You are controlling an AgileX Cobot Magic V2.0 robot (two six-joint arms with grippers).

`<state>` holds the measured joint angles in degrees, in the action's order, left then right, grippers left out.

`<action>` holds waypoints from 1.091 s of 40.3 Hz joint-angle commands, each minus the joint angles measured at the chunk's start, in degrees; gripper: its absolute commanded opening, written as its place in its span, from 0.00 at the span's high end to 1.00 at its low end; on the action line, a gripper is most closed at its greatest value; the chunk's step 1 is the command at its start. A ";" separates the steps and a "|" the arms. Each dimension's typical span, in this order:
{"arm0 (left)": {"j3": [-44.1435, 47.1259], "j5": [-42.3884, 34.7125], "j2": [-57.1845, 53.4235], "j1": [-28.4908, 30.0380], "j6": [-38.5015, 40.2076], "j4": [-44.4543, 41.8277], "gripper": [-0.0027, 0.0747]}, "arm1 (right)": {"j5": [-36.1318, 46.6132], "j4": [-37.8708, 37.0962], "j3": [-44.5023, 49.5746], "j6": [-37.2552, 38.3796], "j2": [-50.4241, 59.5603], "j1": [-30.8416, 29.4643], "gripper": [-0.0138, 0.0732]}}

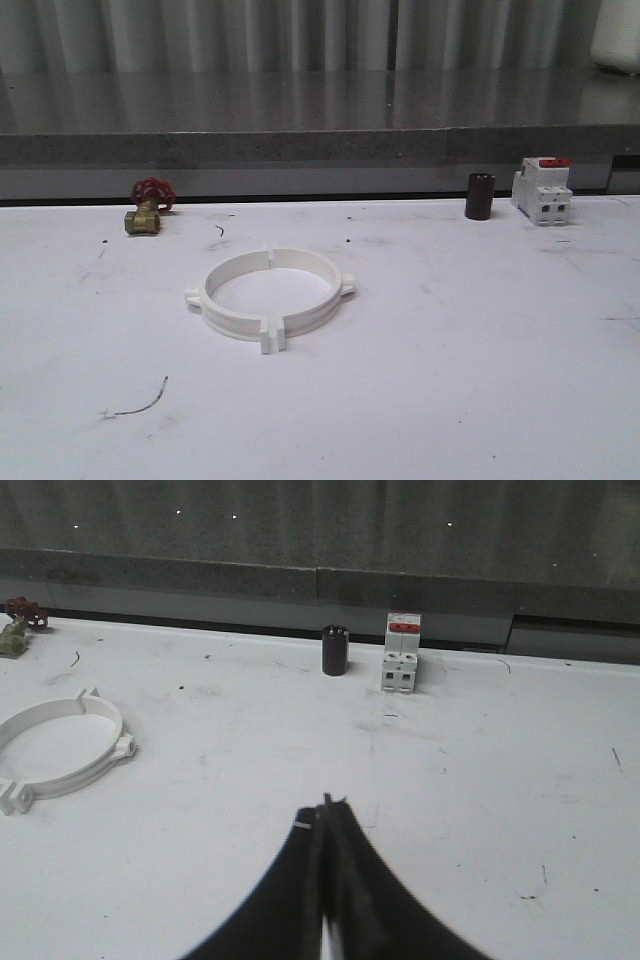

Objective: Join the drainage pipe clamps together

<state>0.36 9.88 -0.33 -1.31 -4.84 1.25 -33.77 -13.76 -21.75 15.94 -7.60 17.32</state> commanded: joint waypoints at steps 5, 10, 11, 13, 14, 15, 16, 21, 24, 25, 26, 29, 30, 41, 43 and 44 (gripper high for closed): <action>0.01 -4.70 -1.12 0.07 0.10 0.48 0.99 | 4.52 -1.36 -1.34 -0.36 -0.66 -0.39 0.91; 0.01 -4.70 -1.12 0.07 0.10 0.48 0.99 | 4.52 -1.36 -1.34 -0.36 -0.66 -0.39 0.91; 0.01 -4.70 -1.12 0.07 0.10 0.48 0.99 | 4.52 -1.36 -1.34 -0.36 -0.66 -0.39 0.91; 0.01 -4.70 -1.12 0.07 0.10 0.48 0.99 | 4.52 -1.36 -1.34 -0.36 -0.66 -0.39 0.91; 0.01 -4.70 -1.12 0.07 0.10 0.48 0.99 | 4.52 -1.36 -1.34 -0.36 -0.66 -0.39 0.91; 0.01 -4.70 -1.12 0.07 0.10 0.48 0.99 | 4.52 -1.36 -1.34 -0.36 -0.66 -0.39 0.91; 0.01 -4.70 -1.12 0.07 0.10 0.48 0.99 | 4.52 -1.36 -1.34 -0.36 -0.66 -0.39 0.91; 0.01 -4.70 -1.12 0.07 0.10 0.48 0.99 | 4.58 -1.54 -1.34 -0.36 -0.66 -0.39 0.91; 0.01 -4.70 -1.12 0.07 0.10 0.48 0.99 | 6.39 -2.51 -0.52 -0.50 -0.53 -0.73 0.91; 0.01 -4.70 -1.12 0.07 0.10 0.48 0.99 | 7.87 -2.56 -0.08 -0.83 -0.23 -1.14 0.91; 0.01 -4.70 -1.12 0.07 0.10 0.48 0.99 | 9.03 -2.36 0.77 -1.62 -0.16 -1.53 0.91; 0.01 -4.80 -1.12 0.07 0.10 0.48 0.99 | 14.58 -0.15 3.72 -6.04 0.53 -3.61 0.91; 0.01 -4.80 -1.12 0.07 0.10 0.48 0.99 | 16.62 2.05 5.58 -9.30 1.01 -4.61 0.91; 0.01 -4.80 -1.12 0.07 0.10 0.48 0.99 | 26.82 18.37 20.05 -21.32 9.28 -15.04 0.91; 0.01 -4.80 -1.12 0.07 0.10 0.48 0.99 | 27.10 19.49 21.60 -21.27 9.04 -16.31 0.91; 0.01 -4.80 -1.12 0.07 0.10 0.48 0.99 | 27.23 19.71 22.41 -21.27 9.16 -17.02 0.91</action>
<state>0.36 9.88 -0.33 -1.31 -4.84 1.25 -12.54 3.70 0.03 -4.39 0.53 2.34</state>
